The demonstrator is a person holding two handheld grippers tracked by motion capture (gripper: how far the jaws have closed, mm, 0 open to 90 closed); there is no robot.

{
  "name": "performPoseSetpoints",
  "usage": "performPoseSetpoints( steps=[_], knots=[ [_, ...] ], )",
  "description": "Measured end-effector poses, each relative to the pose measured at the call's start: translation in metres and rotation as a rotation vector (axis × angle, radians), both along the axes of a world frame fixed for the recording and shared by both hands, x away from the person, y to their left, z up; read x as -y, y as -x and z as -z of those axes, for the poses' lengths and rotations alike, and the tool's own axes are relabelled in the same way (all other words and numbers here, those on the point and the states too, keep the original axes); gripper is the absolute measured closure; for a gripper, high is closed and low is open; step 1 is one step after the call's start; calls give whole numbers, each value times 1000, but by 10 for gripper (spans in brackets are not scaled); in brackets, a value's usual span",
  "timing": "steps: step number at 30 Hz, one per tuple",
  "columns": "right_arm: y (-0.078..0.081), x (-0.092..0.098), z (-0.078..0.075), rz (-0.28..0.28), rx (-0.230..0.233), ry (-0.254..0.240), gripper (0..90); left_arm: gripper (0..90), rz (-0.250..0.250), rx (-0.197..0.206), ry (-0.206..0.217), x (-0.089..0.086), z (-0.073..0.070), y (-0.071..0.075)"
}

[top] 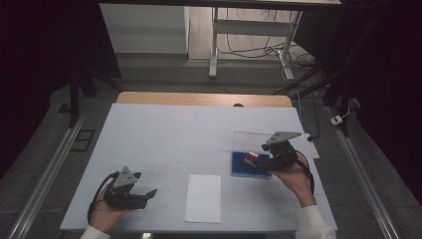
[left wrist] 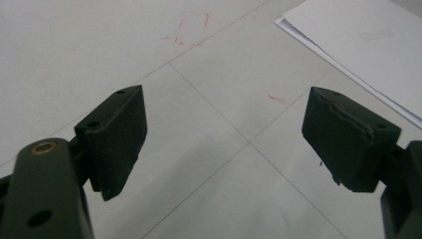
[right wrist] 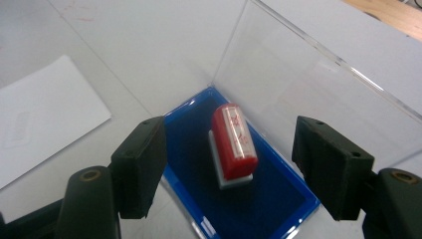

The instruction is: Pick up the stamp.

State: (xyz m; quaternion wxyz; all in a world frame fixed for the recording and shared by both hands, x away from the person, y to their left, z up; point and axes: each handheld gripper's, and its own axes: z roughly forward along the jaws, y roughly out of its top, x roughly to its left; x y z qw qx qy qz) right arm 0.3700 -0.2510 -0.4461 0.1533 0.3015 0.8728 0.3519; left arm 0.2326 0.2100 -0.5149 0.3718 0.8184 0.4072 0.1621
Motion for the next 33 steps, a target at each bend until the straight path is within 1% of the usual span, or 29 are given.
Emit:
performPoseSetpoints(
  steps=[3, 4, 5, 6, 14, 18, 20, 25, 27, 28, 29, 33],
  knots=[
    [-5, -3, 3, 0, -5, 6, 302, 184, 0, -1, -1, 0, 0, 0],
    [-9, -7, 7, -2, -14, 18, 313, 184, 0, -1, -2, 0, 0, 0],
    [-9, -7, 7, -2, -14, 18, 313, 184, -1, -1, -3, 0, 0, 0],
    [-12, -8, 10, -1, -19, 30, 321, 184, -1, -2, -4, 0, 0, 0],
    [-19, -7, 15, 0, -27, 42, 381, 184, -3, -5, -6, 1, 1, -1],
    [-22, -8, 18, -10, -45, 53, 446, 182, -5, -4, -6, 1, 1, -1],
    [-22, -9, 19, -11, -50, 55, 459, 182, -6, -4, -7, 1, 1, -1],
    [-22, -13, 22, -24, -42, 89, 534, 182, -6, -3, -7, 0, 1, 0],
    [-21, -14, 22, -33, -40, 98, 582, 182, -5, -4, -7, 1, 1, 0],
    [-21, -15, 22, -33, -32, 102, 607, 182, -6, -3, -8, 1, 1, 0],
    [-21, -14, 21, -37, -34, 95, 644, 182, -6, -3, -9, 1, 1, 0],
    [-21, -13, 22, -44, -38, 95, 658, 182, -6, -3, -9, 0, 1, 0]
  ],
)
